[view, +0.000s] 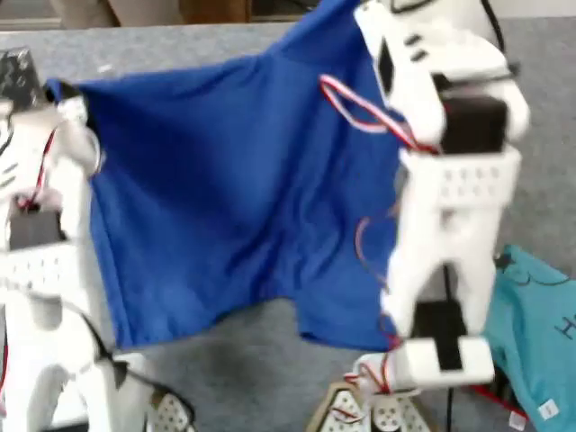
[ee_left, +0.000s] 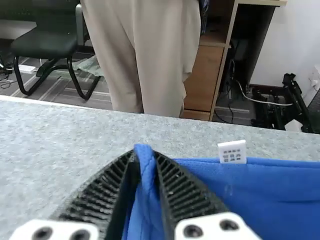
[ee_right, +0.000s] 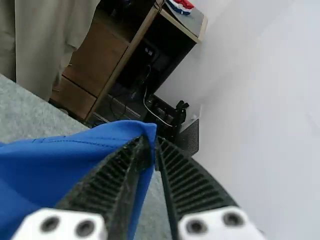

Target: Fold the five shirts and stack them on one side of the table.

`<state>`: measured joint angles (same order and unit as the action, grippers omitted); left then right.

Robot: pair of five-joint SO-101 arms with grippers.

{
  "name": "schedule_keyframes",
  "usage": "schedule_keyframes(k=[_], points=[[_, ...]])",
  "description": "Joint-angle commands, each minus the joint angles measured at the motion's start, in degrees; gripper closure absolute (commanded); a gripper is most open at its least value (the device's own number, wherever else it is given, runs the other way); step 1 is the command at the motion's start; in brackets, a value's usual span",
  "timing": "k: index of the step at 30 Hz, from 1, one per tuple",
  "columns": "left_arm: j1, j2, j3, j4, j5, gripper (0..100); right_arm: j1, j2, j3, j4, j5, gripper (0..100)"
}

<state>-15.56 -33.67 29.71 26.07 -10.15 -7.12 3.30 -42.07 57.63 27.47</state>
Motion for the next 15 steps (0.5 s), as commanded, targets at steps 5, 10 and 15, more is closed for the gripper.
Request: schedule_keyframes(k=[5, 10, 15], points=[[-0.1, 30.6, -36.1, 8.0, 4.6, 98, -1.5, 7.8, -0.3, -5.2, -3.1, 99.4], [-0.1, 45.7, -60.7, 21.5, 4.6, 98, -1.7, 11.0, -2.4, -4.9, -5.4, 99.4], [-0.1, 55.6, -77.4, 33.6, 4.6, 98, -1.6, 13.4, -7.3, 0.4, -6.8, 99.4]])
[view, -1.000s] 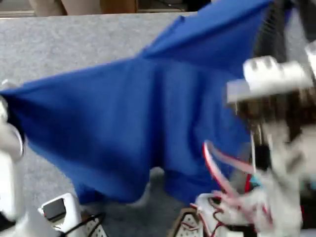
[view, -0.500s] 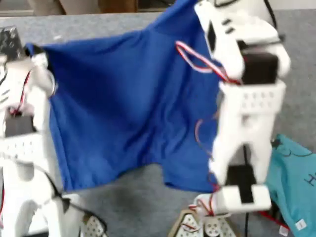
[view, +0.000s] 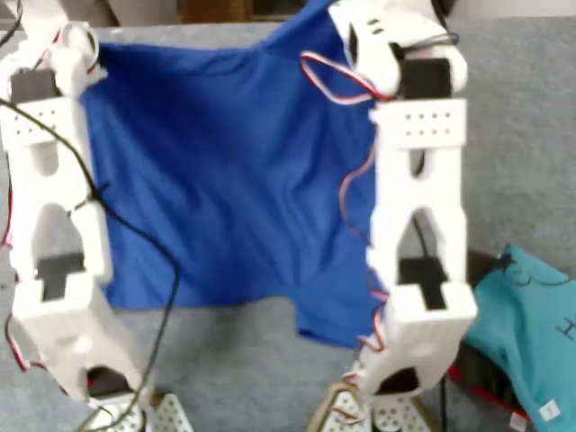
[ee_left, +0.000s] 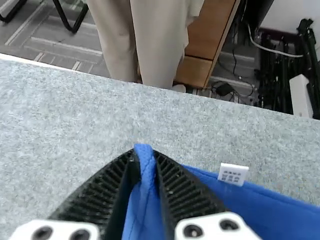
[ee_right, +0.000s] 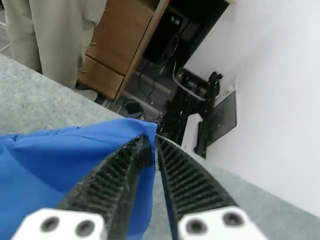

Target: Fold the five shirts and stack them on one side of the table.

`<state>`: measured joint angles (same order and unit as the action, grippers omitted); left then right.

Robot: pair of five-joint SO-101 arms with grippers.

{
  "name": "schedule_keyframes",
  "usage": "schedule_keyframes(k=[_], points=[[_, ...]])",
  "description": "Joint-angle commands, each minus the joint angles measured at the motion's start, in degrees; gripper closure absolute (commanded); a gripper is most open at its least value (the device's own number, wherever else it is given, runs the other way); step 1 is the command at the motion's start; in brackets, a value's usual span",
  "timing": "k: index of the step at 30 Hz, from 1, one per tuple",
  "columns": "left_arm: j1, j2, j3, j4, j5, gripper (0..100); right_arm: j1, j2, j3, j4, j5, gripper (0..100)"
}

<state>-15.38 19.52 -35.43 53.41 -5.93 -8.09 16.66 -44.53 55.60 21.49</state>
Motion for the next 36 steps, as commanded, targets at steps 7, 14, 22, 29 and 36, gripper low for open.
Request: schedule_keyframes(k=[7, 14, 22, 29, 36], points=[[-0.3, 7.1, -25.7, 23.0, 0.4, 98, -0.7, 0.3, -10.0, 16.2, -0.8, 99.4], [0.0, 7.1, -30.9, 35.8, 0.2, 98, -0.8, -0.4, -11.0, 25.1, -1.9, 99.4], [0.4, 7.1, -31.1, 44.6, 0.0, 98, -0.8, -1.5, -15.7, 34.3, -2.7, 99.4], [1.1, 5.2, -27.3, 47.5, 0.2, 98, -0.9, -2.9, -16.3, 45.2, -1.5, 99.4], [5.5, -11.7, -5.2, 46.5, 0.4, 98, -0.8, -8.8, -11.3, 46.5, -1.5, 99.4]])
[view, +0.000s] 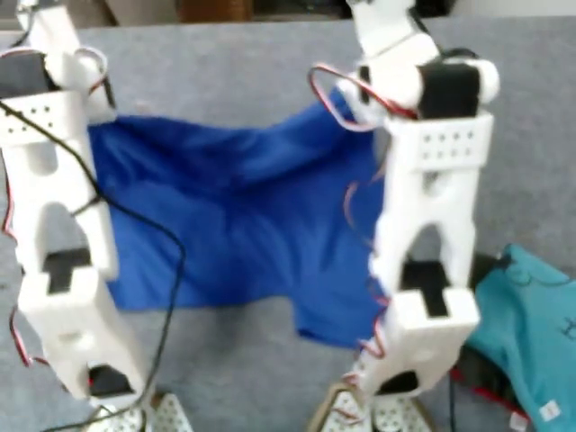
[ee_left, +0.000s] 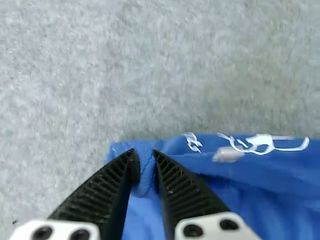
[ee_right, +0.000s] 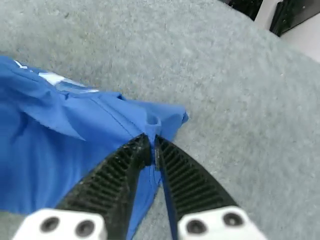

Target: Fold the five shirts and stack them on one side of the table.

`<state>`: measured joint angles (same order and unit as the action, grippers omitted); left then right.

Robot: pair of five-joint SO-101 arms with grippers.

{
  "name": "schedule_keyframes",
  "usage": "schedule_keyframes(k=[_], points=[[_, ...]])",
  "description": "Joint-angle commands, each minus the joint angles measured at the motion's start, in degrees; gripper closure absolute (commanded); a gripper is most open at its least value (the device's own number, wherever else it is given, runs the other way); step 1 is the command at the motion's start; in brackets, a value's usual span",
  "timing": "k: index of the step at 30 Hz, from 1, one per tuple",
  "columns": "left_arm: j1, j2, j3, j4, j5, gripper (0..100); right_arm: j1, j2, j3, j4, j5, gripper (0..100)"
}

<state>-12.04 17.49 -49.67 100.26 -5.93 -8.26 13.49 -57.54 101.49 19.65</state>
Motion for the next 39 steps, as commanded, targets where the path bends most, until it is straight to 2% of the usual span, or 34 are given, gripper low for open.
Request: schedule_keyframes(k=[1, 10, 15, 22, 27, 33, 39], points=[[2.6, -12.5, 13.7, -1.8, 0.4, 98, -0.7, -6.7, 3.6, 0.5, 0.4, 99.4], [2.7, -38.6, 62.2, -24.8, 1.9, 98, 1.5, -19.0, 22.5, -2.7, 0.5, 99.4], [2.7, -51.3, 79.9, -32.5, 1.8, 98, 1.5, -30.2, 41.0, -6.4, 2.8, 99.4], [2.3, -57.0, 89.1, -33.0, 1.3, 98, 3.7, -54.5, 76.1, -14.9, 7.0, 99.4], [-2.2, -56.9, 91.3, -33.0, -3.1, 98, 8.3, -70.8, 93.1, -11.5, 11.0, 99.4], [-5.9, -57.4, 97.3, -36.0, -10.2, 98, 10.1, -85.8, 101.8, -5.8, 18.5, 99.3], [-2.8, -57.4, 99.2, -36.0, -10.4, 98, 10.8, -84.5, 103.2, -3.1, 22.7, 99.3]])
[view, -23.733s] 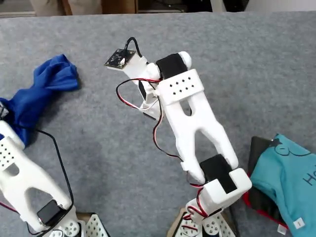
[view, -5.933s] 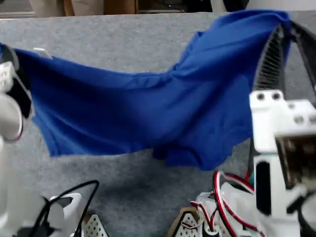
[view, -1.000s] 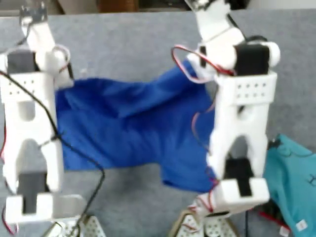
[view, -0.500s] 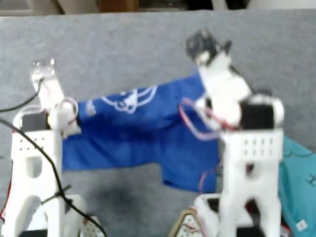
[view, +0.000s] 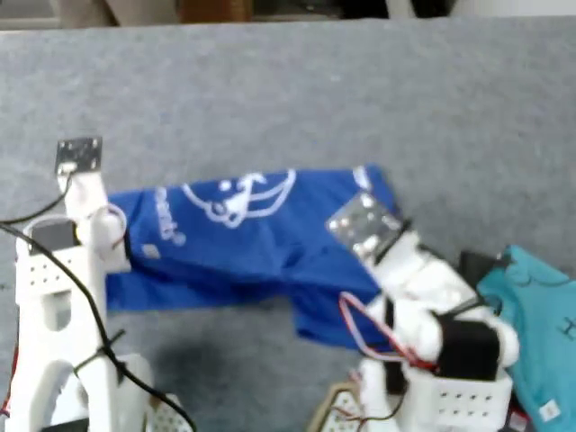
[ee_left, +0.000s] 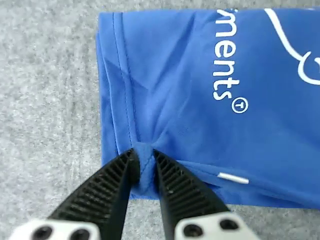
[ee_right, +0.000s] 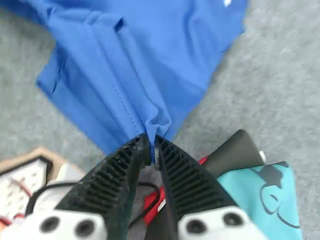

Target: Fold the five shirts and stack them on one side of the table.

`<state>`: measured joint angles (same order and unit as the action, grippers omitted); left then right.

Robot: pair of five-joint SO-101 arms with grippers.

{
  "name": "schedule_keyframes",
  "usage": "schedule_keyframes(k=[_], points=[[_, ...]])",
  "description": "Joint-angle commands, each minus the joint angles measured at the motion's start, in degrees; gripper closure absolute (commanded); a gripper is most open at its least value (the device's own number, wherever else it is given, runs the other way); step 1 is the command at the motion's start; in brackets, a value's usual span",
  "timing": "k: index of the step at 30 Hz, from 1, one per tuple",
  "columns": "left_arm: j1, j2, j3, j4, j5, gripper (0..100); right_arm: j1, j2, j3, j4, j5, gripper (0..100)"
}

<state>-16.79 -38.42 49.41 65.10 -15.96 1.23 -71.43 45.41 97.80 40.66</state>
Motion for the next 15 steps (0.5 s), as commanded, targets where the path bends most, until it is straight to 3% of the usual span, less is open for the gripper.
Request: schedule_keyframes(k=[1, 12, 15], points=[[2.8, -1.4, 0.2, -0.6, -0.3, 98, 1.6, 0.6, 0.3, 0.6, 1.7, 99.3], [4.7, -0.9, 2.9, -1.1, -0.5, 97, 2.2, 0.8, 2.1, 0.9, 6.9, 98.7], [2.7, -1.5, 3.5, -0.5, -0.6, 87, 2.9, 0.8, 3.1, 1.1, 9.0, 89.0]])
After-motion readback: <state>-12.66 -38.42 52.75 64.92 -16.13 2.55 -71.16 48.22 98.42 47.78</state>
